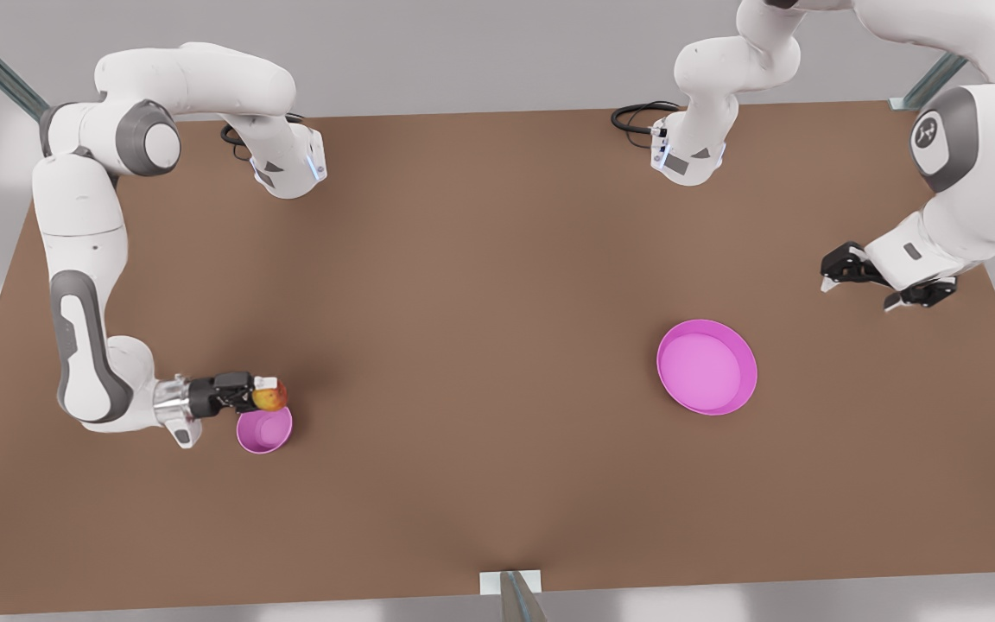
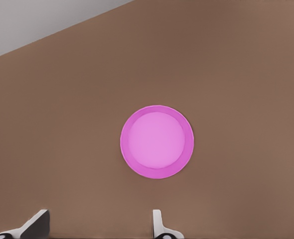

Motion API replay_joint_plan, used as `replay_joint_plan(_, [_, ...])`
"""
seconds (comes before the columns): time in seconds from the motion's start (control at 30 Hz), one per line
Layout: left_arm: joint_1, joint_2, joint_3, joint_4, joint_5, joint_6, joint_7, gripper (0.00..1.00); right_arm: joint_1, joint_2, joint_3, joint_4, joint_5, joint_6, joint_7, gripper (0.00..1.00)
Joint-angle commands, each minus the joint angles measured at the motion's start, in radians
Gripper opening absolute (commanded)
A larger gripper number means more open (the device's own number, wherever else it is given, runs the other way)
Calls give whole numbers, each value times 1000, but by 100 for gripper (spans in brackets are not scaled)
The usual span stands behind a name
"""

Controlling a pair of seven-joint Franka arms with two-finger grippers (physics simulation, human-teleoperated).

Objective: Use the left arm to pick up the apple from the plate, transfer it to the gripper of the right arm, and then use the right arm to place it into the bowl

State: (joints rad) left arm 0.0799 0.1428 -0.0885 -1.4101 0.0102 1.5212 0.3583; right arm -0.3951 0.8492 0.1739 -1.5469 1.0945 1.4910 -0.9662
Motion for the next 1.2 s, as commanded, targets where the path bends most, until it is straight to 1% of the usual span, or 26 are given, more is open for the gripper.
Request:
replay_joint_plan(0.0, [3,3,3,0,-27,-45,-387,100,1,1,-2,5,-12,46,-66,62])
replay_joint_plan(0.07, [4,4,3,-1,-29,-49,-386,100,1,4,-14,7,-12,64,-75,62])
replay_joint_plan(0.3, [0,15,1,-4,-32,-64,-381,100,4,7,-14,22,-16,140,-85,62])
replay_joint_plan(0.4, [-3,18,1,-6,-33,-84,-384,100,7,-4,-13,21,-64,196,-86,61])
replay_joint_plan(0.5, [0,21,1,-4,-33,-82,-384,100,13,-56,-13,22,-166,222,3,60])
replay_joint_plan(0.57, [0,24,1,-4,-33,-84,-384,100,21,-93,2,37,-301,273,138,61])
replay_joint_plan(0.73, [0,26,1,-4,-33,-84,-384,100,61,-114,4,79,-528,311,355,61])
replay_joint_plan(0.83, [1,32,1,-4,-35,-84,-384,100,99,-113,1,85,-630,379,428,61])
replay_joint_plan(0.9, [1,38,1,-3,-35,-84,-384,100,108,-111,1,85,-667,393,474,62])
replay_joint_plan(1.17, [3,47,1,-3,-35,-82,-384,100,136,-93,-1,106,-680,440,489,63])
